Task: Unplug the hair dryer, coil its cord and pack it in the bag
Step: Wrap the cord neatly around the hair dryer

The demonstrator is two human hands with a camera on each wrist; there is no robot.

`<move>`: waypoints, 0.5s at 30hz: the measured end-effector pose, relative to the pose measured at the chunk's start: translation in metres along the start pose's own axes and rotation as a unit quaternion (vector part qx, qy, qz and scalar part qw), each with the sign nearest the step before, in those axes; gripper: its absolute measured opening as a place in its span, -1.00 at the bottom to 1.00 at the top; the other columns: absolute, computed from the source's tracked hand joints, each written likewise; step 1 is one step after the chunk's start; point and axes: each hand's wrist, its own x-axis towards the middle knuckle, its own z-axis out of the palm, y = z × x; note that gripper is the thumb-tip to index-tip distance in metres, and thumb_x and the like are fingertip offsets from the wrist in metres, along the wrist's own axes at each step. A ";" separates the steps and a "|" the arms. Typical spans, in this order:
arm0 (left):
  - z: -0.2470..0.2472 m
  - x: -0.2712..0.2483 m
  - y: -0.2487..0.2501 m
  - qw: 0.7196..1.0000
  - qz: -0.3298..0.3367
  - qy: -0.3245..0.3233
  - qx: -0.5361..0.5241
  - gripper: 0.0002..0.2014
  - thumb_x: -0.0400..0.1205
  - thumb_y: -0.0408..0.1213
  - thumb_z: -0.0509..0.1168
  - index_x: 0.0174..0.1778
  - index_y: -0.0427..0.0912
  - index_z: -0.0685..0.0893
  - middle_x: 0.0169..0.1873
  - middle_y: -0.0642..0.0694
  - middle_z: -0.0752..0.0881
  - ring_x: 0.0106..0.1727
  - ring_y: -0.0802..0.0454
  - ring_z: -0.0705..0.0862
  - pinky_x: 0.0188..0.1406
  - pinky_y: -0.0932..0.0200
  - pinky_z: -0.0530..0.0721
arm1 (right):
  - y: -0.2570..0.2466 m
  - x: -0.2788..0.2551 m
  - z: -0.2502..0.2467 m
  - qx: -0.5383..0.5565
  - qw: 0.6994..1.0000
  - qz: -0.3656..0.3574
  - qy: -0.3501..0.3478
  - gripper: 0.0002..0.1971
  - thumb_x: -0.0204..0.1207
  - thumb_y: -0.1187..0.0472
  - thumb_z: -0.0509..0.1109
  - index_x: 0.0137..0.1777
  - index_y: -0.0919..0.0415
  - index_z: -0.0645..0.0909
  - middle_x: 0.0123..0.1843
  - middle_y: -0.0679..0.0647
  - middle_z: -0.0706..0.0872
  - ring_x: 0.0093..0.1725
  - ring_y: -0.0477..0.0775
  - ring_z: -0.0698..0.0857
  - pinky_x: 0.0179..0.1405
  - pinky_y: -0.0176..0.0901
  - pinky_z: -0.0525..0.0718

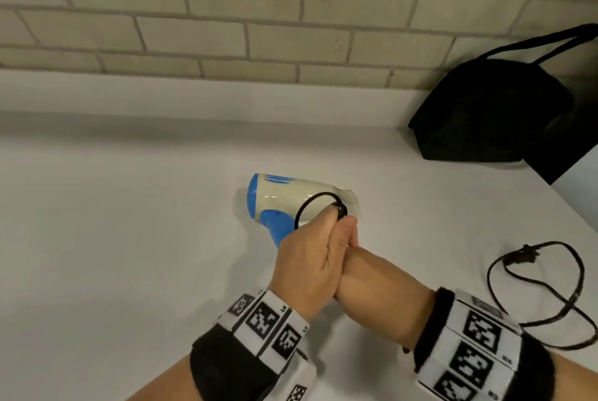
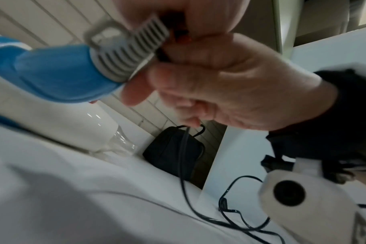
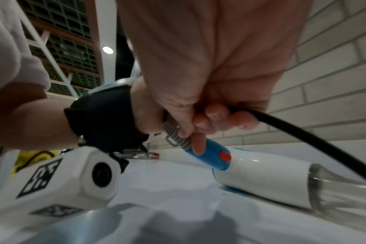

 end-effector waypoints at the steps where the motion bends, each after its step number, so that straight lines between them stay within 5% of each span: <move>1: 0.003 0.002 -0.004 1.000 0.003 -0.005 0.011 -0.48 0.53 0.13 -0.14 -0.32 -0.19 0.55 -0.61 0.22 0.47 -0.46 0.37 0.52 -0.41 0.55 0.41 | 0.007 -0.005 0.001 0.015 0.999 -0.024 0.024 -0.82 0.14 0.54 0.29 -0.36 0.26 0.53 -0.42 0.15 0.65 -0.56 0.10 0.63 -0.68 -0.22 0.62; 5: 0.014 0.002 -0.006 0.995 0.025 -0.059 0.071 -0.22 0.50 0.36 -0.28 -0.25 -0.27 0.57 -0.48 0.02 0.54 -0.30 0.12 0.51 -0.33 0.29 0.46 | 0.010 -0.028 -0.015 0.009 0.994 -0.021 0.105 -0.82 0.32 0.24 0.22 -0.39 0.19 0.64 -0.43 0.06 0.69 -0.59 0.03 0.61 -0.82 -0.28 0.49; 10: 0.015 0.002 -0.007 0.992 -0.009 -0.122 0.016 -0.68 0.52 0.15 -0.15 -0.45 0.10 0.27 -0.60 0.14 0.37 -0.49 0.17 0.43 -0.46 0.33 0.37 | 0.018 -0.043 -0.028 0.057 0.989 0.005 0.137 -0.81 0.45 -0.09 0.18 -0.17 -0.07 0.58 -0.33 -0.25 0.69 -0.36 -0.19 0.59 -0.59 -0.28 0.60; 13: 0.009 0.004 -0.004 0.978 -0.093 -0.164 -0.094 -0.51 0.62 0.18 -0.05 -0.47 -0.10 0.36 -0.71 0.11 0.37 -0.62 0.18 0.36 -0.53 0.31 0.39 | 0.025 -0.044 -0.042 0.076 0.986 0.065 0.131 -0.71 0.36 -0.18 0.33 -0.23 -0.15 0.25 -0.46 -0.43 0.54 -0.42 -0.32 0.50 -0.54 -0.46 0.33; 15: 0.003 0.008 0.001 0.940 -0.179 -0.203 -0.207 -0.49 0.60 0.18 -0.02 -0.56 -0.09 0.30 -0.81 0.11 0.29 -0.72 0.20 0.22 -0.67 0.36 0.30 | 0.031 -0.039 -0.044 0.149 0.977 0.081 0.126 -0.62 0.26 -0.19 0.40 -0.19 -0.21 0.21 -0.53 -0.22 0.47 -0.43 -0.23 0.49 -0.50 -0.37 0.34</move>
